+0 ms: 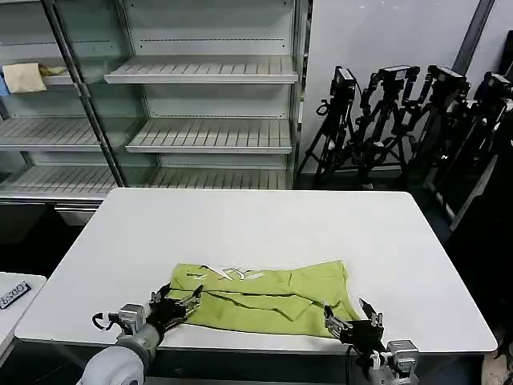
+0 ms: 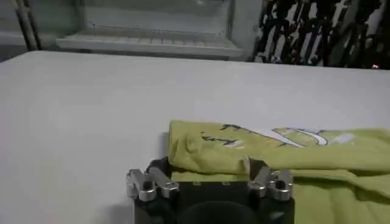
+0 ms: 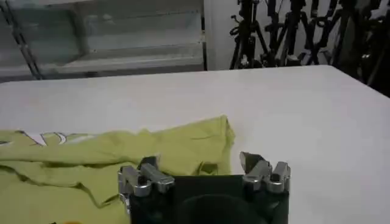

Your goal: Fold and organize the clothes.

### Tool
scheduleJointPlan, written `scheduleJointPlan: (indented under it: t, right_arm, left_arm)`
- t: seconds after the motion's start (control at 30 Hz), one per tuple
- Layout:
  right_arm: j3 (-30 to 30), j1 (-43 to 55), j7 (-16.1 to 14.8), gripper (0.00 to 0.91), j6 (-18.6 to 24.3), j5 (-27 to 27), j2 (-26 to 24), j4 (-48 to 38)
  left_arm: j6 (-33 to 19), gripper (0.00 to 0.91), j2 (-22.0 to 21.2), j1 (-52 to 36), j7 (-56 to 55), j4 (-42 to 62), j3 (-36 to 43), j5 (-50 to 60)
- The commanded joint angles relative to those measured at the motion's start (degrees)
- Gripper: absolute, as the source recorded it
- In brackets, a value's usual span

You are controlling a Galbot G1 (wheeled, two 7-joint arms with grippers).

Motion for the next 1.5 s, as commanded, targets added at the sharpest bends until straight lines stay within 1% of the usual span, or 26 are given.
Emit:
scheduleJointPlan:
  t: [0.03, 0.3, 0.33, 0.47, 0.53, 0.67, 0.77, 1.07, 1.13, 1.3, 1.33, 1.4, 1.43, 1.5]
  right_arm:
    - [0.2, -0.8, 0.1, 0.907, -0.1, -0.2, 0.2, 0.7]
    - [0.2, -0.9, 0.5, 0.907, 0.0, -0.2, 0.6, 1.3]
    - [0.2, -0.9, 0.5, 0.907, 0.0, -0.2, 0.6, 1.3]
    - [0.4, -1.0, 0.6, 0.907, 0.1, -0.1, 0.7, 1.4]
    - [0.4, -1.1, 0.6, 0.907, 0.1, -0.1, 0.8, 1.4]
    - [0.4, -1.1, 0.6, 0.907, 0.2, -0.1, 1.0, 1.5]
    - [0.4, -0.7, 0.6, 0.907, 0.2, 0.1, 1.0, 1.3]
    - [-0.7, 1.4, 0.7, 0.907, 0.2, 0.9, 0.6, 0.4]
    - [-0.9, 1.7, 0.6, 0.907, 0.2, 1.0, 0.4, 0.2]
    - [-0.8, 2.7, 0.6, 0.907, 0.3, 1.4, -0.4, -0.2]
    - [-0.8, 3.0, 0.6, 0.907, 0.3, 1.4, -0.6, -0.3]
    - [-0.7, 3.1, 0.6, 0.907, 0.3, 1.4, -0.8, -0.3]
    - [-0.7, 3.1, 0.6, 0.907, 0.4, 1.4, -0.9, -0.3]
    - [-0.6, 3.1, 0.5, 0.907, 0.7, 1.3, -1.2, -0.5]
  left_arm:
    - [0.9, 0.04, -1.3, 0.8, -1.0, 0.9, 0.3, -2.9]
    - [0.8, 0.02, -1.2, 0.4, -1.3, 1.0, -0.7, -7.1]
    - [0.8, 0.03, -1.2, 0.4, -1.3, 1.0, -0.7, -7.6]
    - [0.0, 0.02, -1.2, 0.1, -1.3, 0.5, -2.3, -11.8]
    - [-0.3, 0.02, -1.2, 0.0, -1.5, -0.1, -3.6, -16.0]
    - [-0.4, 0.02, -1.0, 0.9, -2.1, -1.5, -8.7, -23.2]
    - [-0.3, 0.02, -0.5, 2.4, -2.2, -2.3, -13.6, -26.5]
    - [1.2, 0.02, 3.7, 7.2, -2.8, -1.3, -29.3, -36.6]
    - [1.8, 0.02, 5.2, 8.0, -2.6, -0.3, -32.4, -38.2]
    - [2.5, 0.02, 7.4, 8.3, -2.5, 1.0, -35.9, -40.3]
    - [2.6, 0.02, 7.6, 8.1, -3.0, 0.3, -36.3, -42.5]
    - [3.5, 0.02, 7.3, 7.4, -4.1, -1.3, -36.6, -47.3]
    - [4.2, 0.02, 6.7, 6.9, -5.0, -2.6, -36.5, -51.4]
    - [3.9, 0.03, 5.8, 6.2, -4.9, -4.9, -35.7, -53.7]
